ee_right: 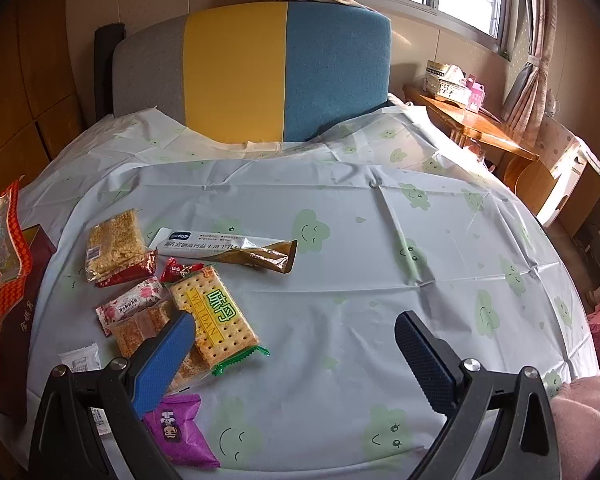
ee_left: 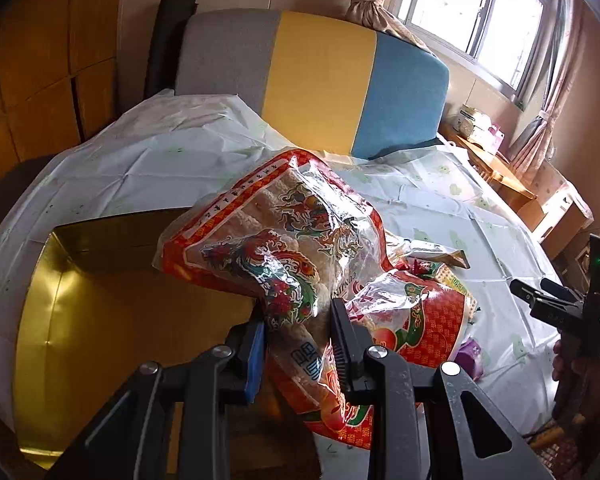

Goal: Organize snacks
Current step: 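Carry the dragon-print bag into the gold tin and release it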

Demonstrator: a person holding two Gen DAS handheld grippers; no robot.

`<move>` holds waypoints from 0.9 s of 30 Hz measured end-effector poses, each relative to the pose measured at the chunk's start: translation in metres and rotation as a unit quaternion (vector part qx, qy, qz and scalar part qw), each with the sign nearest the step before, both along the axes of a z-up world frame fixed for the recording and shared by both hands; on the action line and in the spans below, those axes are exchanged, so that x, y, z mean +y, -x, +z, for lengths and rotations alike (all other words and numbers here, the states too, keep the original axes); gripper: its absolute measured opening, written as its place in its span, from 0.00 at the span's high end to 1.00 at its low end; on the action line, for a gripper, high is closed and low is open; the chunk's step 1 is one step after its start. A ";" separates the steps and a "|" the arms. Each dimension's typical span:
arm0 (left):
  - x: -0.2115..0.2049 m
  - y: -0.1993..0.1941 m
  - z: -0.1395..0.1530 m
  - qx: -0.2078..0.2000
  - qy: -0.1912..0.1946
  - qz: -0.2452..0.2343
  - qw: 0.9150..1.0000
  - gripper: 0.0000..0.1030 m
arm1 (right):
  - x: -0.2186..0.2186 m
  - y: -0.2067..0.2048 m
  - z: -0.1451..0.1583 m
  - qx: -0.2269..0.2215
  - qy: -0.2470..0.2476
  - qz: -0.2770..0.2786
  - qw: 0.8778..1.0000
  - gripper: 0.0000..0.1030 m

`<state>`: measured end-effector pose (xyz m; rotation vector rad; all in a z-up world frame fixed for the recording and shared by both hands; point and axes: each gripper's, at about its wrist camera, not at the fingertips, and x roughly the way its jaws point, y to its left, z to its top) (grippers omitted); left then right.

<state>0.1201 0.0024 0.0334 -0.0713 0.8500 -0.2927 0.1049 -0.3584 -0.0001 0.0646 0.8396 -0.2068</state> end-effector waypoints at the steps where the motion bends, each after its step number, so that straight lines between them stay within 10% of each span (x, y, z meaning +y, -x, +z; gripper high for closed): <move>1: 0.009 0.002 -0.001 0.001 -0.008 0.003 1.000 0.71 | 0.001 0.000 0.000 0.000 0.001 0.001 1.000 0.01; 16: 0.078 -0.036 -0.046 0.048 -0.136 -0.004 0.990 0.71 | 0.005 0.002 -0.002 0.009 -0.017 0.010 1.000 0.05; 27: 0.103 -0.062 -0.071 0.087 -0.101 0.186 0.973 0.64 | 0.005 -0.001 -0.008 0.021 -0.009 0.004 1.000 0.05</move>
